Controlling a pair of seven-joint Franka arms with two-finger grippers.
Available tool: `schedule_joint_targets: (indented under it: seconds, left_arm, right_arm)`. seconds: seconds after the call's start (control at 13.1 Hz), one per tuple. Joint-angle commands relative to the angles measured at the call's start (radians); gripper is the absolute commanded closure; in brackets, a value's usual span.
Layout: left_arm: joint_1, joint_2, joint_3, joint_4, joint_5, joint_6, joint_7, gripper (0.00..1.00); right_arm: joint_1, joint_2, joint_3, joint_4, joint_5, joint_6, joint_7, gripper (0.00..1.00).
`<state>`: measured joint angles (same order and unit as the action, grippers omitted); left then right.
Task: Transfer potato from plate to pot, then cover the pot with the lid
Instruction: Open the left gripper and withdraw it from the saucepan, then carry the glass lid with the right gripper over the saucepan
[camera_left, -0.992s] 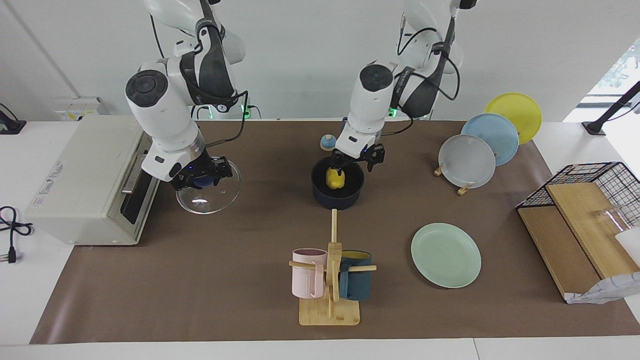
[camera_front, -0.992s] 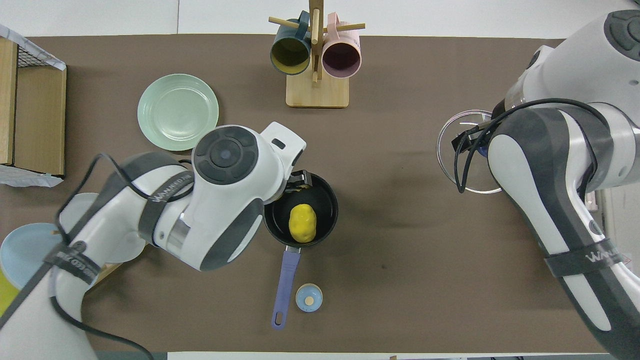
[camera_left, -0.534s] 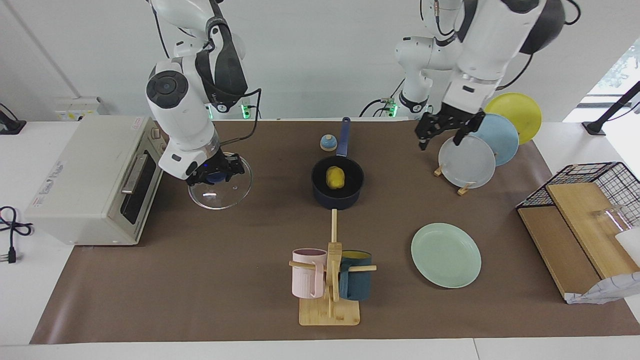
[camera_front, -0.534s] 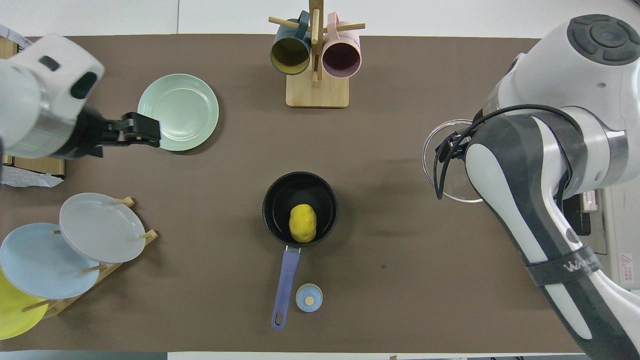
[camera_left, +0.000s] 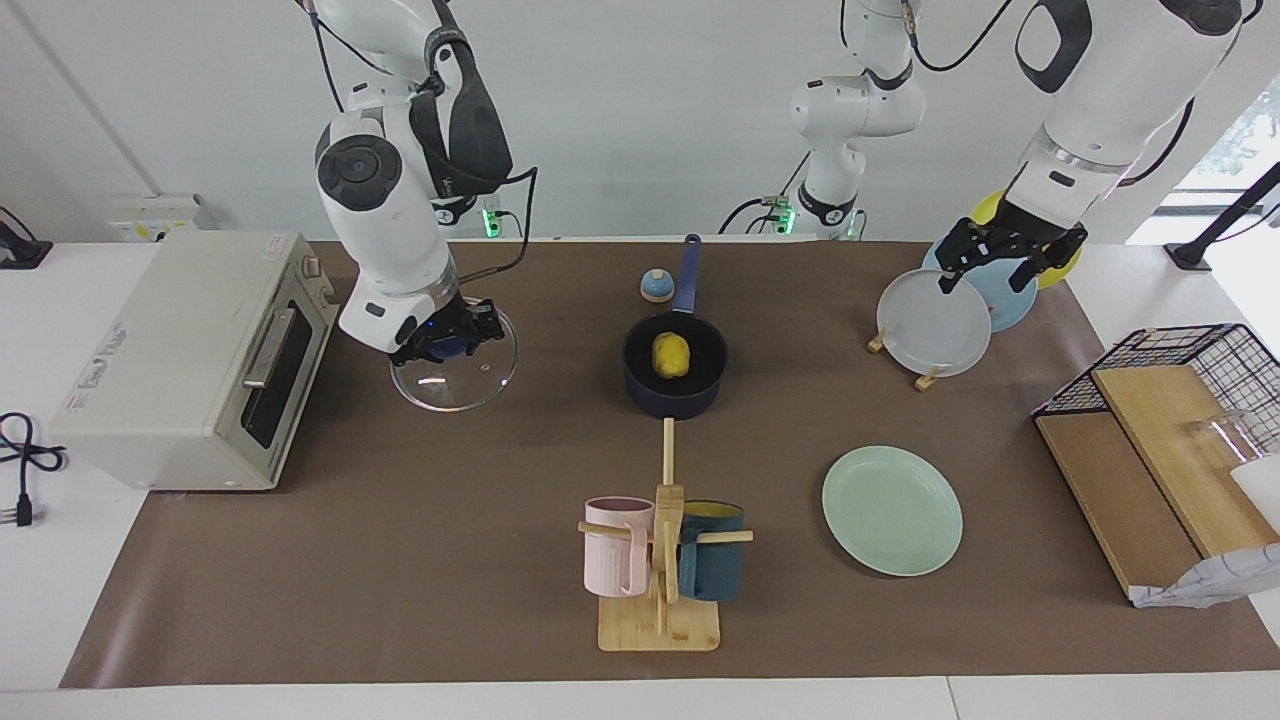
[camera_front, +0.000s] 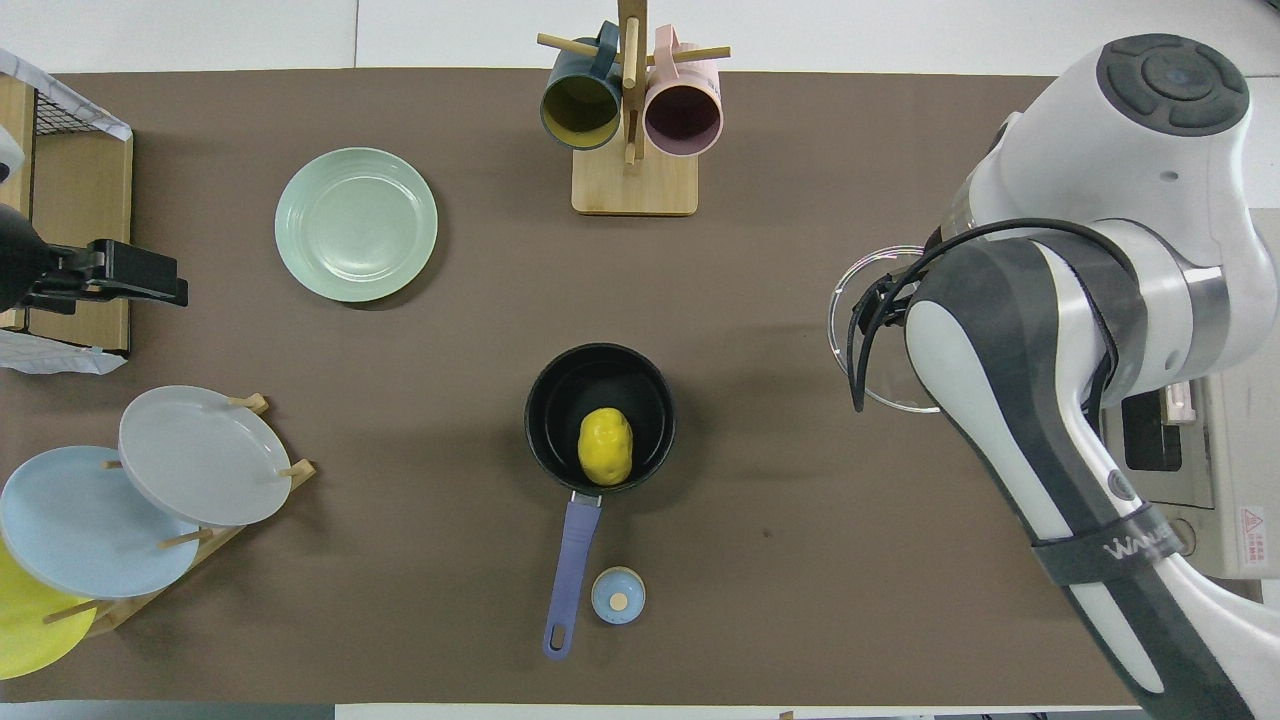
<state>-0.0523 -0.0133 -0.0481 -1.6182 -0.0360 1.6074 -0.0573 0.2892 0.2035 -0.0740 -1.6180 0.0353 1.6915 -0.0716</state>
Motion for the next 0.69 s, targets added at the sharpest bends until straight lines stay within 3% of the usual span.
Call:
schedule_joint_targets:
  seconds: [0.0, 0.38, 0.61]
  left_arm:
    - [-0.014, -0.02, 0.004, 0.001, 0.025, -0.041, 0.008, 0.0]
    - [-0.044, -0.014, 0.05, 0.018, 0.027, -0.076, 0.01, 0.0]
    - [-0.044, -0.011, 0.053, 0.012, 0.028, -0.038, 0.017, 0.0]
  right_arm:
    - [0.047, 0.007, 0.003, 0.049, -0.017, -0.03, 0.096, 1.0]
    - [0.253, 0.072, 0.003, 0.167, -0.017, -0.036, 0.384, 1.0]
    - [0.326, 0.293, 0.092, 0.434, -0.026, -0.025, 0.597, 1.0]
